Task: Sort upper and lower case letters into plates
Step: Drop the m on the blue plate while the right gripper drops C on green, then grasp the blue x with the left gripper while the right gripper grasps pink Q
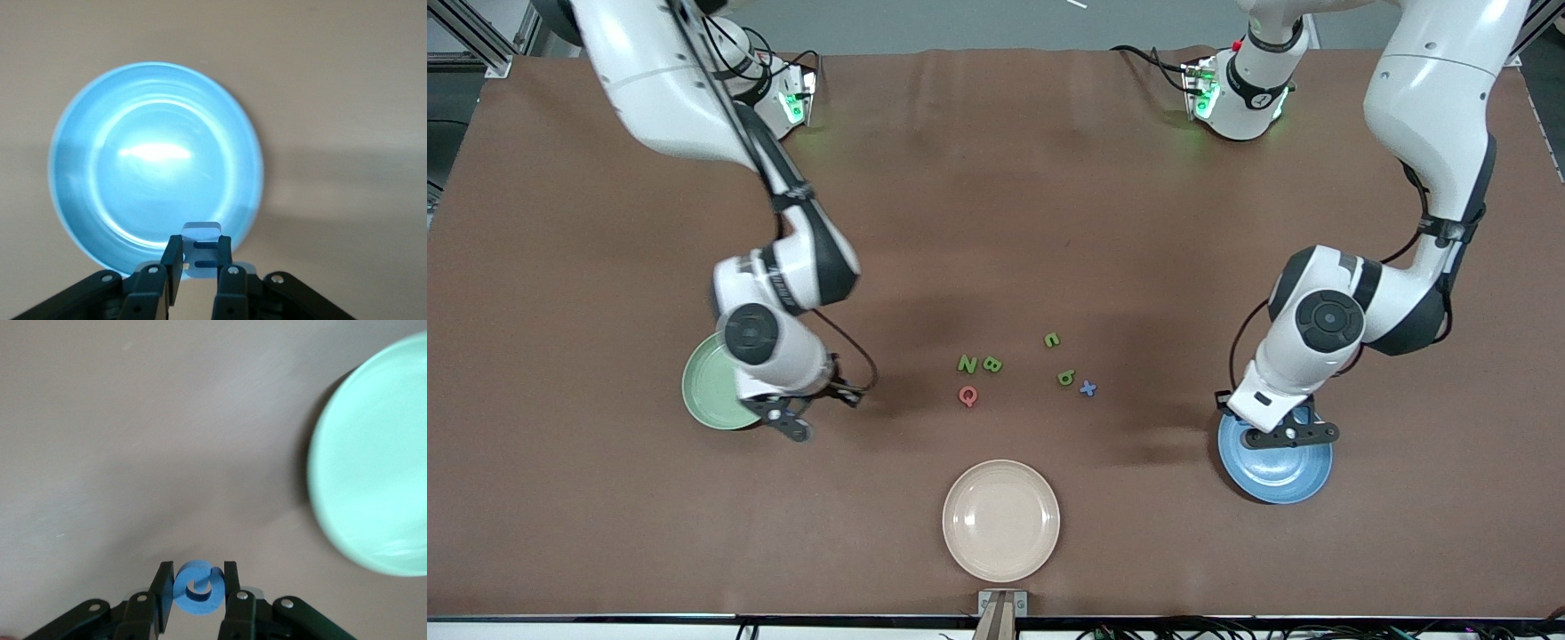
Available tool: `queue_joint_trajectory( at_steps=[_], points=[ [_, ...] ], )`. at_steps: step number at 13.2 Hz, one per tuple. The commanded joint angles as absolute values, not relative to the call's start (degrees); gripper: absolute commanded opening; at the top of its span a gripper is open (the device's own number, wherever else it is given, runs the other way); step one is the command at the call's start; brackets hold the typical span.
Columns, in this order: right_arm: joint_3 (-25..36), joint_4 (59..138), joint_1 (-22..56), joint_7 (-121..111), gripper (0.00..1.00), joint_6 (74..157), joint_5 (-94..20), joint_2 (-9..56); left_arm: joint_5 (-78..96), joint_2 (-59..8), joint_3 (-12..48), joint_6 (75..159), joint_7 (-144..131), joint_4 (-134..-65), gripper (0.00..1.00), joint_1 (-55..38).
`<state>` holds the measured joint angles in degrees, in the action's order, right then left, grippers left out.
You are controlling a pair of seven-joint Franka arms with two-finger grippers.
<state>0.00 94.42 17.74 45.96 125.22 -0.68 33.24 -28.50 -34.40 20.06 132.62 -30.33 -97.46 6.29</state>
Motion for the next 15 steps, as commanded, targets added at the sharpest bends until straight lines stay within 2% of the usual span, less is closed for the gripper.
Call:
queue_joint_trajectory(
  at_steps=[1,3,4,6,8,9,10,11,15],
  points=[
    [-1.32,106.23,12.32,35.98,0.00,127.26,-0.26,24.89,-35.40,-36.64,20.65,133.06,-29.18,-96.06,0.06,9.04],
    [-1.32,112.38,8.63,29.56,0.00,130.84,-0.18,22.42,-36.56,-37.70,20.65,136.13,-27.87,-96.15,0.17,10.54],
    [-1.32,116.33,7.05,26.75,0.00,134.78,-0.26,21.46,-36.56,-38.40,20.65,136.75,-26.90,-96.07,0.35,11.07],
    [-1.32,121.36,4.23,22.34,0.00,141.12,-0.26,21.71,-36.56,-38.67,20.65,137.72,-26.37,-96.15,1.00,11.08],
    [-1.23,122.08,3.52,20.57,0.03,141.94,-0.18,22.06,-36.21,-38.06,21.44,137.72,-26.98,-96.07,1.00,10.46],
    [-1.23,121.99,3.43,20.57,0.09,141.94,-0.18,22.23,-35.69,-37.88,23.10,137.38,-27.68,-96.06,1.00,10.20],
    [-1.23,121.99,3.43,20.39,0.44,142.03,-0.18,22.41,-35.16,-37.88,25.29,137.11,-29.51,-96.06,1.00,10.11],
    [-1.23,121.82,3.43,20.39,0.99,142.12,-0.18,22.59,-34.20,-37.88,26.97,137.11,-33.45,-96.15,1.00,9.93],
    [-1.49,118.49,7.01,25.37,1.00,140.28,-0.35,22.50,-33.84,-38.76,28.65,137.11,-52.15,-95.98,0.97,2.66]
  ],
)
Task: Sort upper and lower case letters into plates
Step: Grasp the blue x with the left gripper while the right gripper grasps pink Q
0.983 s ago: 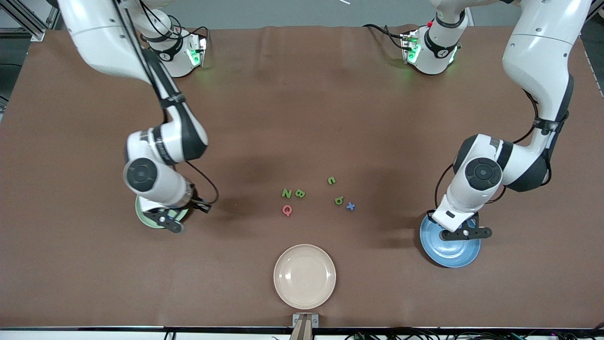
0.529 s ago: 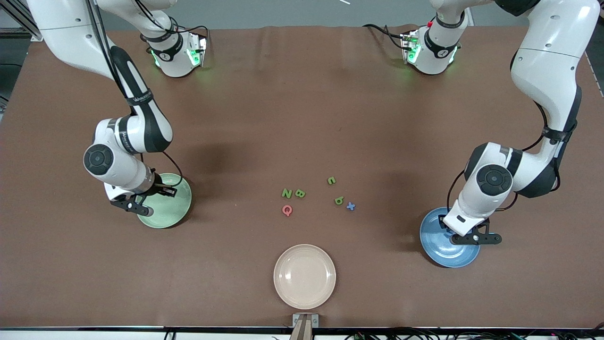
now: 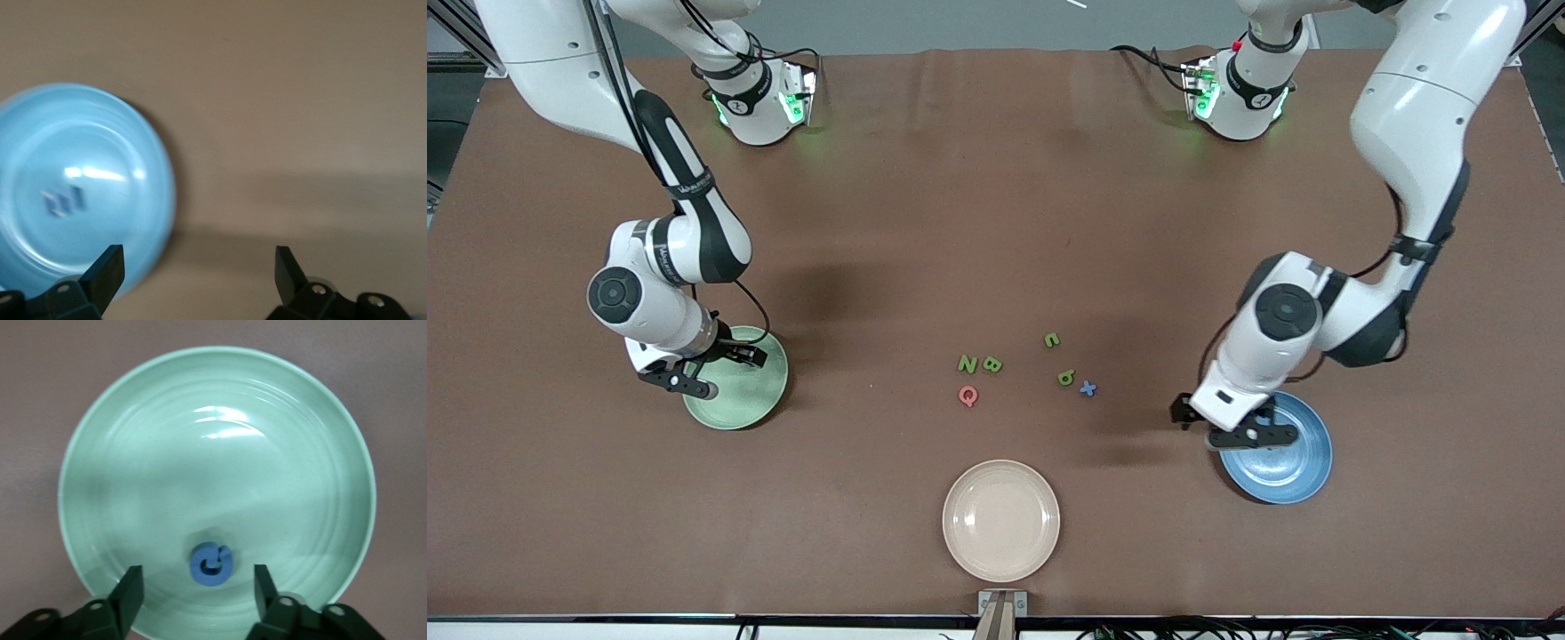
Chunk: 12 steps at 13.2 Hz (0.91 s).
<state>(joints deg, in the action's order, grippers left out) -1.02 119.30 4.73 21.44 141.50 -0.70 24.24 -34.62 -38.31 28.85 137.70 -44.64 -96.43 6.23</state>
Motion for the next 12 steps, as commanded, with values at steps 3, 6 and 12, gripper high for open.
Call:
queue_joint_trajectory(
  at_steps=[3,6,12],
  points=[
    [-1.49,112.35,15.53,41.08,1.00,137.64,-0.35,25.03,-33.84,-41.30,28.56,137.20,-67.10,-94.92,0.89,-2.27],
    [-1.49,101.65,23.70,53.66,1.00,137.64,-0.35,33.28,-33.84,-45.16,28.39,137.46,-78.19,-93.08,0.81,-5.79],
    [-1.41,82.30,31.98,60.91,1.00,135.80,0.26,47.00,-33.66,-48.33,28.30,137.64,-86.30,-91.42,0.69,-7.47]
  ],
)
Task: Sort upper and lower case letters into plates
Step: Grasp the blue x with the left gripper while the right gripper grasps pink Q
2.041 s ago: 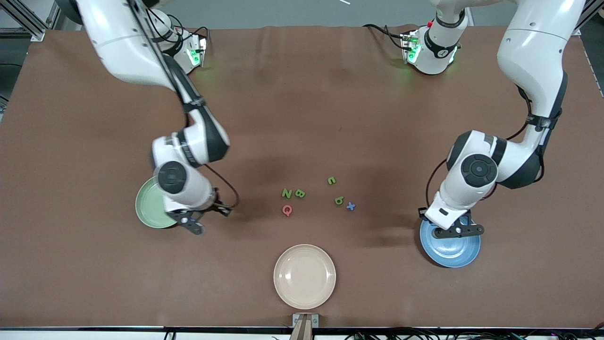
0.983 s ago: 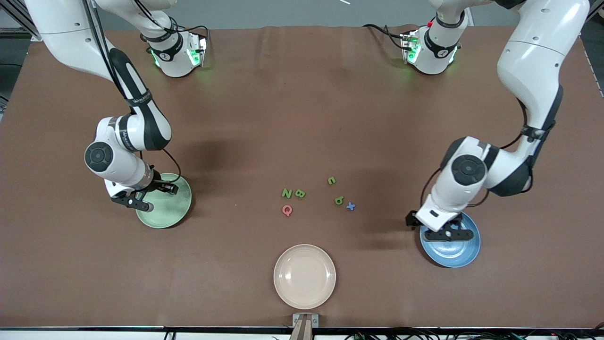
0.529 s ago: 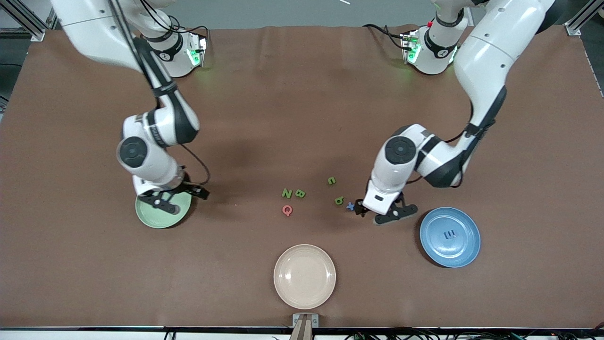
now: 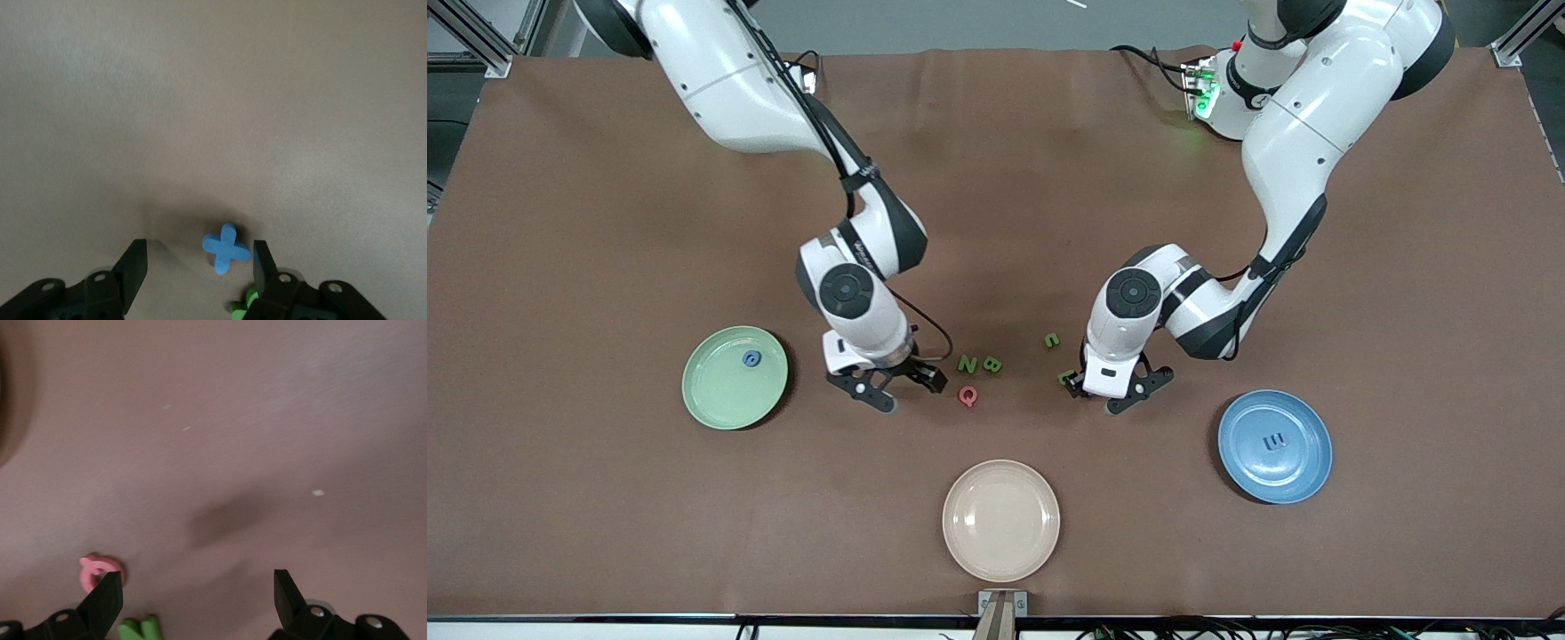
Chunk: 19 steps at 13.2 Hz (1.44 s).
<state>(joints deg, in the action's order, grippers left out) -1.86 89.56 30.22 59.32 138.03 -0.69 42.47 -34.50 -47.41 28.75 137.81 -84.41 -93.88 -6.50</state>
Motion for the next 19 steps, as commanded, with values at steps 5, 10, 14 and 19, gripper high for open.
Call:
queue_joint_trajectory(
  at_steps=[5,10,14,19],
  points=[
    [-0.70,68.38,35.42,61.26,0.95,130.78,5.08,55.46,-33.84,-49.48,28.21,137.55,-88.07,-90.70,0.62,-8.52],
    [-0.70,68.29,36.12,61.35,0.78,131.13,6.24,57.30,-33.84,-51.41,28.21,137.29,-88.15,-89.03,0.52,-8.53],
    [-0.79,68.55,36.21,62.14,0.68,132.54,6.07,57.74,-34.63,-51.07,27.86,137.20,-87.10,-89.03,0.08,-8.44],
    [-0.79,70.30,34.46,61.70,0.00,132.19,5.89,56.70,-34.02,-49.66,27.86,129.74,-79.83,-81.84,0.00,-6.16]
  ],
)
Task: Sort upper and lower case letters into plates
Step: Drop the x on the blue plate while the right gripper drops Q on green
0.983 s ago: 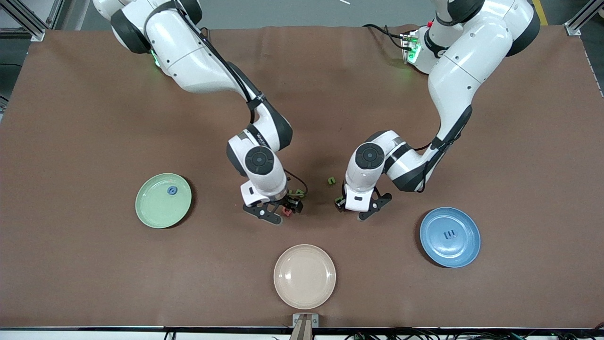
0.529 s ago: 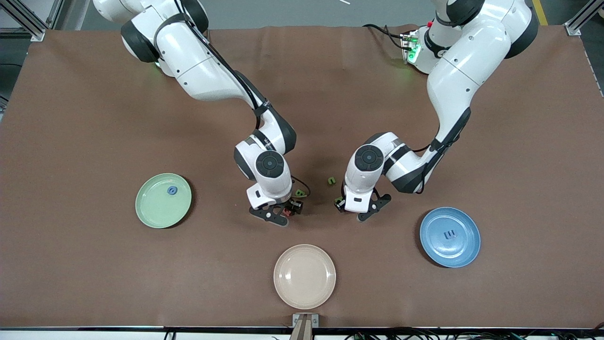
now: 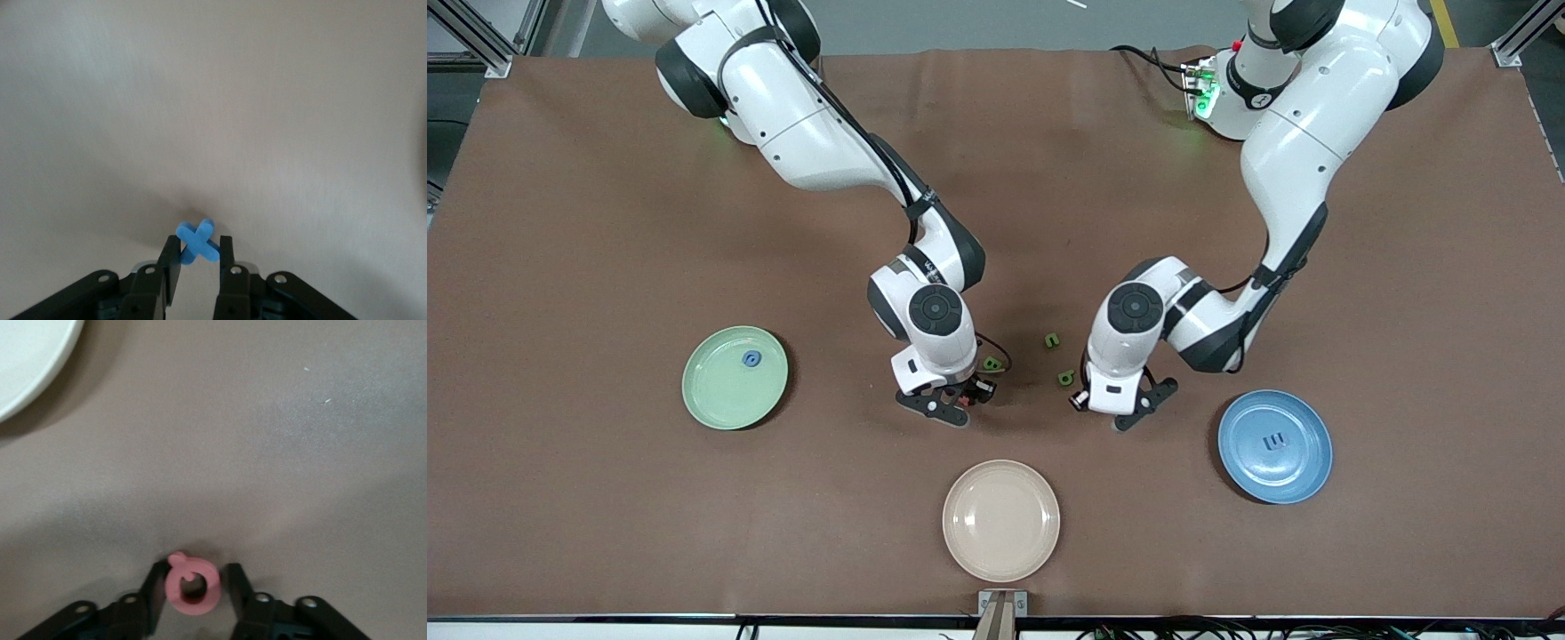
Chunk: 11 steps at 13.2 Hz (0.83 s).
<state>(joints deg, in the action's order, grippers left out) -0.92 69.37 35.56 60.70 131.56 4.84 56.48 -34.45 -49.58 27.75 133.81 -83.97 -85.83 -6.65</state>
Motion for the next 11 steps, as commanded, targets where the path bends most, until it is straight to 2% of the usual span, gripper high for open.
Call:
queue_joint_trajectory(
  at_steps=[1,5,9,10,11],
  points=[
    [-0.88,72.57,32.80,60.13,0.00,132.27,5.80,55.38,-34.01,-48.53,27.95,128.77,-76.32,-81.74,0.00,-4.06],
    [-3.07,84.69,23.93,46.19,0.00,129.91,5.10,43.63,-34.01,-46.76,28.65,124.12,-58.32,-82.53,0.00,4.72],
    [-6.06,99.72,10.31,26.51,0.00,129.90,5.01,31.40,-34.01,-44.65,31.20,123.84,-42.06,-87.26,0.01,15.26],
    [-6.15,102.80,7.59,22.02,0.00,129.99,4.49,28.94,-34.01,-44.56,31.46,123.84,-38.27,-88.32,0.04,17.38],
    [-6.15,105.96,5.82,18.67,0.00,130.25,3.61,26.57,-34.01,-44.65,31.46,123.84,-35.45,-89.20,0.14,19.23]
  ],
)
